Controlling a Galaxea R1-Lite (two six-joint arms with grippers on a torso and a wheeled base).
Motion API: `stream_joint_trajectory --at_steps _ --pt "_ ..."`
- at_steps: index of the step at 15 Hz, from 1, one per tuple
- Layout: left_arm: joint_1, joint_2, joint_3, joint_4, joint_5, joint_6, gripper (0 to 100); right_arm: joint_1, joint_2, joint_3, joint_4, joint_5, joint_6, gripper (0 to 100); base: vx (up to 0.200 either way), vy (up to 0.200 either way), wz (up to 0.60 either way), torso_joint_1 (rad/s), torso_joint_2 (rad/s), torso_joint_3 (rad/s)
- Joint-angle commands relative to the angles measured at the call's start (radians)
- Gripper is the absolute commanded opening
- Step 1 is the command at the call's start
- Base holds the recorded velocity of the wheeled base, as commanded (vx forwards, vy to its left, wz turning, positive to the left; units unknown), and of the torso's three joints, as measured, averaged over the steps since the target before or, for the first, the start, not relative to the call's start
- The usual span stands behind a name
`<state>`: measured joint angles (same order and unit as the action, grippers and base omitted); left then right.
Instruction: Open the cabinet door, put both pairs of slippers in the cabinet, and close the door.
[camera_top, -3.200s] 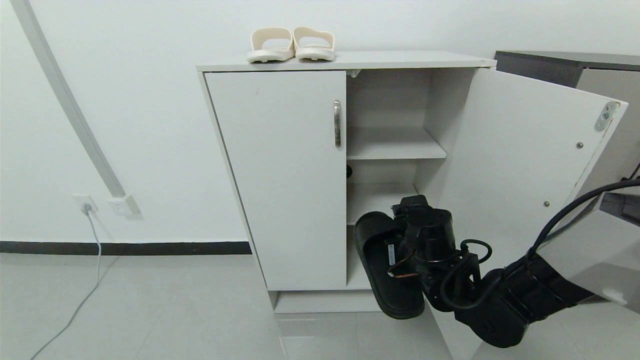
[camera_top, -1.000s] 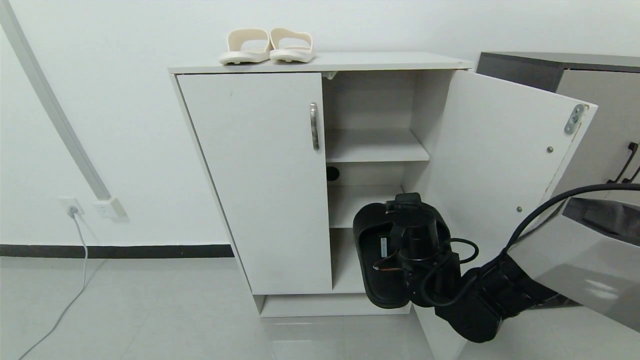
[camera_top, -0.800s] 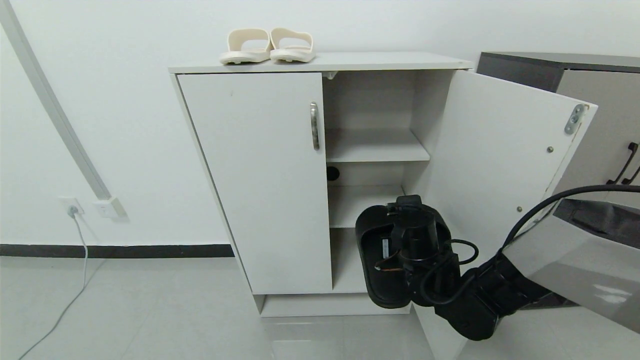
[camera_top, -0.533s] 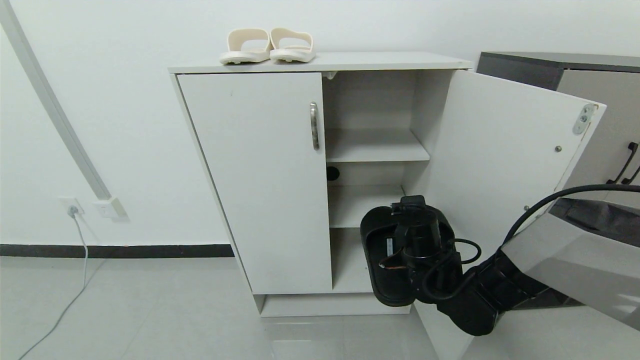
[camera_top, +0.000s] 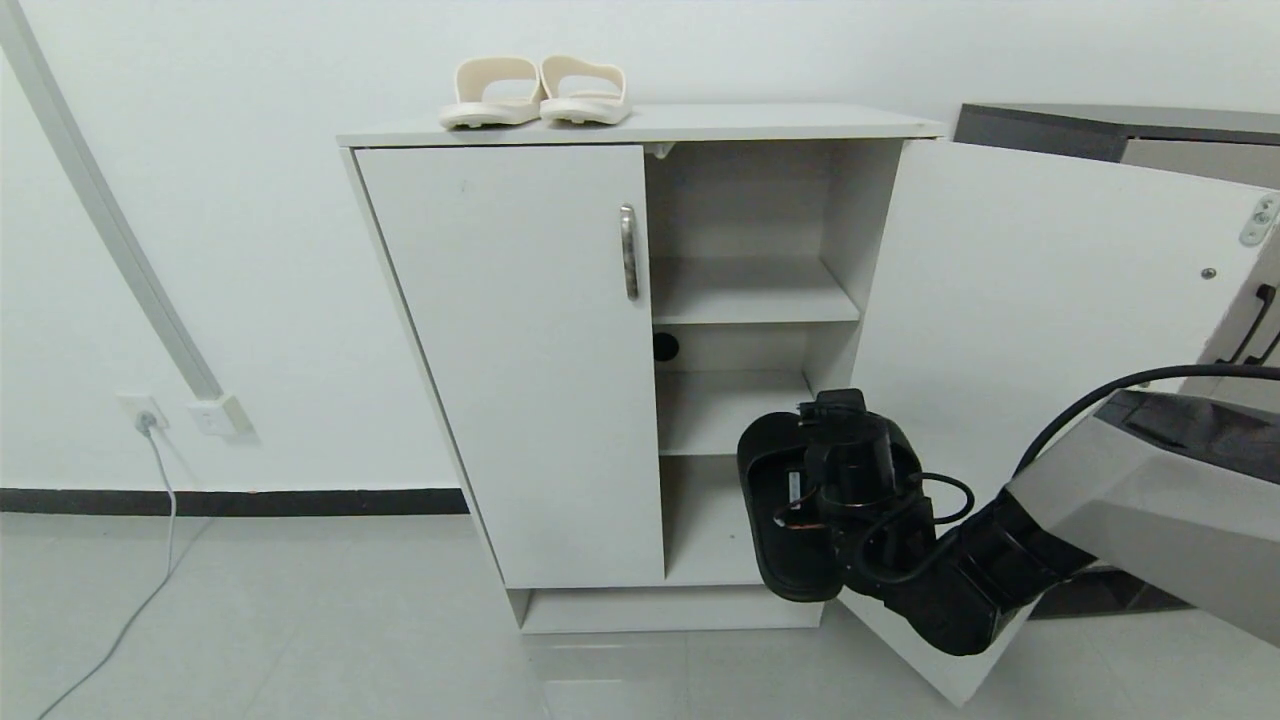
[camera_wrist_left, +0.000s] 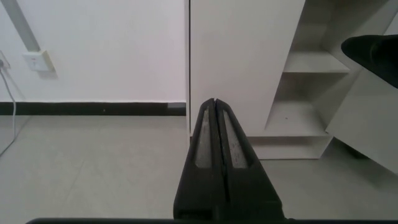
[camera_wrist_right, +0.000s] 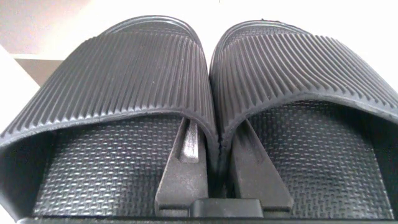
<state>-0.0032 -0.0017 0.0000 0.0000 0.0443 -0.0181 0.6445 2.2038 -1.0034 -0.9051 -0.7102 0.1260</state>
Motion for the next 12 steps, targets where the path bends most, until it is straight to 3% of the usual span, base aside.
stream_joint_trajectory --at_steps 1,6,8,12 --pt "0.000 0.002 0.000 0.000 0.000 0.000 0 0.000 0.002 0.000 0.000 0.000 0.000 0 0.000 0.000 0.00 0.000 0.00 0.000" --pt "0.000 0.002 0.000 0.000 0.000 0.000 0 0.006 -0.001 0.003 -0.005 0.011 0.001 0 0.000 0.000 0.00 0.000 0.00 0.000" --pt "0.000 0.002 0.000 0.000 0.000 0.001 0 0.044 0.004 0.005 -0.021 0.103 0.001 0 0.000 0.000 0.00 0.000 0.00 0.000" --pt "0.000 0.002 0.000 0.000 0.000 0.003 0 0.106 0.043 -0.029 -0.028 0.120 0.018 0 0.000 0.000 0.00 0.000 0.00 0.000"
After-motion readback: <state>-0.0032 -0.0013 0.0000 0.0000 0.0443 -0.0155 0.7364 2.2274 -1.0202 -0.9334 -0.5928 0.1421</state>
